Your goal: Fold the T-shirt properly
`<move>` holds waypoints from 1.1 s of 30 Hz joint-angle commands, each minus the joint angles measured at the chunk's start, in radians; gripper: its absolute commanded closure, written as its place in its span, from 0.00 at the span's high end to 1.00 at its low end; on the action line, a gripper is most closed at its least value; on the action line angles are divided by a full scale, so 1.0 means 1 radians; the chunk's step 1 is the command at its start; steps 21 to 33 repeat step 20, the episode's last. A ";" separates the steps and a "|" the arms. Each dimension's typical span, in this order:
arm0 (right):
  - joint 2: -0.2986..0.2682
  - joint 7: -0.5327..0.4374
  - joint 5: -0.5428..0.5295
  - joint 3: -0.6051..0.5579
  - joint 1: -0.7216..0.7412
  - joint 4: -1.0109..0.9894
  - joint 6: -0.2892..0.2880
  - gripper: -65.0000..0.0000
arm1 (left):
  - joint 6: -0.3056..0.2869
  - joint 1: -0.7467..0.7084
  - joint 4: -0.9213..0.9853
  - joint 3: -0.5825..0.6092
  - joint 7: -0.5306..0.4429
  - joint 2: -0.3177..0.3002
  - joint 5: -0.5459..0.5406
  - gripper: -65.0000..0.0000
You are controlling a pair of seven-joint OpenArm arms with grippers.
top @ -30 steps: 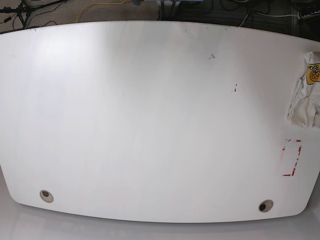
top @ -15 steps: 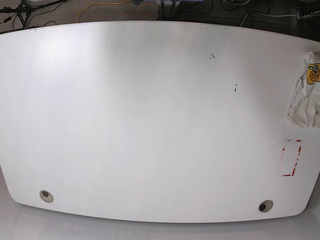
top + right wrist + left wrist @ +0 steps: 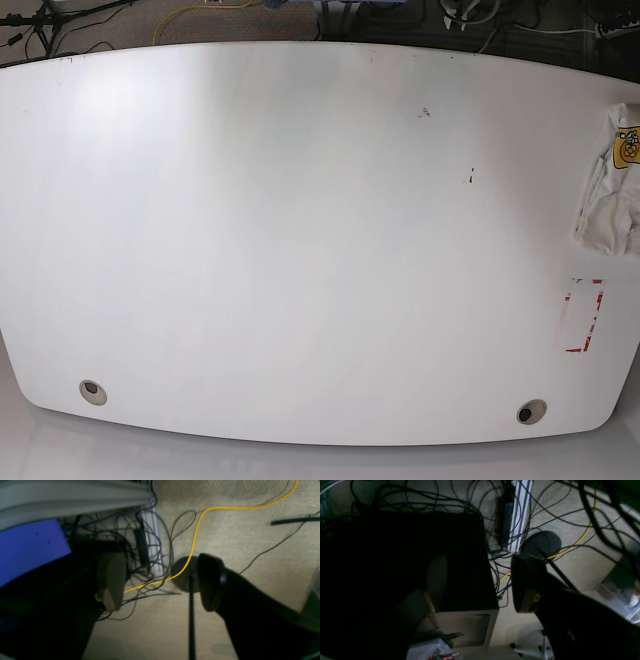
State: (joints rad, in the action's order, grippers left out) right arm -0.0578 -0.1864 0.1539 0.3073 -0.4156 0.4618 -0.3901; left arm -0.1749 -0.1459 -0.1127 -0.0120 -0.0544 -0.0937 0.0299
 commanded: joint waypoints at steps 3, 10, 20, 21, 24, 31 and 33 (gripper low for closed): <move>0.000 -0.005 0.019 0.000 0.021 -0.062 0.024 0.67 | 0.002 0.016 0.043 0.002 0.009 -0.007 0.003 0.57; 0.000 0.011 0.049 0.000 0.067 -0.131 0.036 0.66 | 0.004 0.022 0.040 0.004 0.078 -0.005 0.002 0.57; 0.020 0.011 0.052 0.000 0.074 -0.131 0.036 0.66 | 0.030 0.041 0.040 0.004 0.086 -0.001 0.002 0.57; 0.020 0.011 0.052 0.000 0.074 -0.131 0.036 0.66 | 0.030 0.041 0.040 0.004 0.086 -0.001 0.002 0.57; 0.020 0.011 0.052 0.000 0.074 -0.131 0.036 0.66 | 0.030 0.041 0.040 0.004 0.086 -0.001 0.002 0.57; 0.020 0.011 0.052 0.000 0.074 -0.131 0.036 0.66 | 0.030 0.041 0.040 0.004 0.086 -0.001 0.002 0.57; 0.020 0.011 0.052 0.000 0.074 -0.131 0.036 0.66 | 0.030 0.041 0.040 0.004 0.086 -0.001 0.002 0.57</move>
